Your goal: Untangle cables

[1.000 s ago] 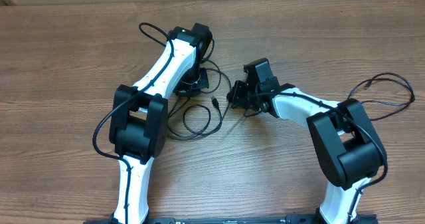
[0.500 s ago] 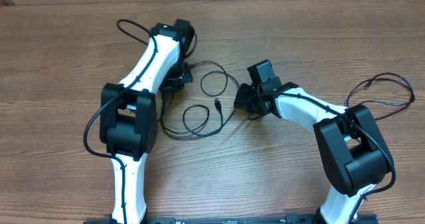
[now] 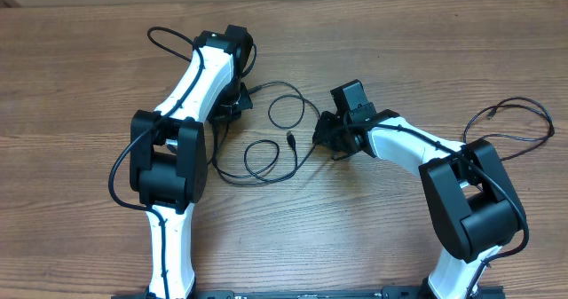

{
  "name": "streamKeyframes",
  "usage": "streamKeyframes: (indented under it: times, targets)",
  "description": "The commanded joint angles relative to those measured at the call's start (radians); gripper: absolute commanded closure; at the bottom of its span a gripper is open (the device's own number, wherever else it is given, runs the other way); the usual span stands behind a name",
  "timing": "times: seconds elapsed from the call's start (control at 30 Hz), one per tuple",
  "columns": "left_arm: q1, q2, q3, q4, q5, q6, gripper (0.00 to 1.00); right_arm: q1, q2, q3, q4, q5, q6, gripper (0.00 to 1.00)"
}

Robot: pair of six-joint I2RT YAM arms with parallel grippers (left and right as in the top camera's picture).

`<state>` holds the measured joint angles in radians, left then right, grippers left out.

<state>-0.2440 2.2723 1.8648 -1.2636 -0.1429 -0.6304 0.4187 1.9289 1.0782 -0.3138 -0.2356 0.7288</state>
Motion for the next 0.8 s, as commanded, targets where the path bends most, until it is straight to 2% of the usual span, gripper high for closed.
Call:
streamKeyframes:
  times: [0.0, 0.77]
  targets:
    - [0.002, -0.021, -0.038, 0.023, 0.013, -0.021, 0.96, -0.007, -0.031, 0.002, 0.005, 0.011, 0.000, 0.96]
    - [0.002, -0.021, -0.309, 0.288, 0.013, -0.021, 0.93, -0.007, -0.031, 0.002, 0.005, 0.018, 0.004, 0.96]
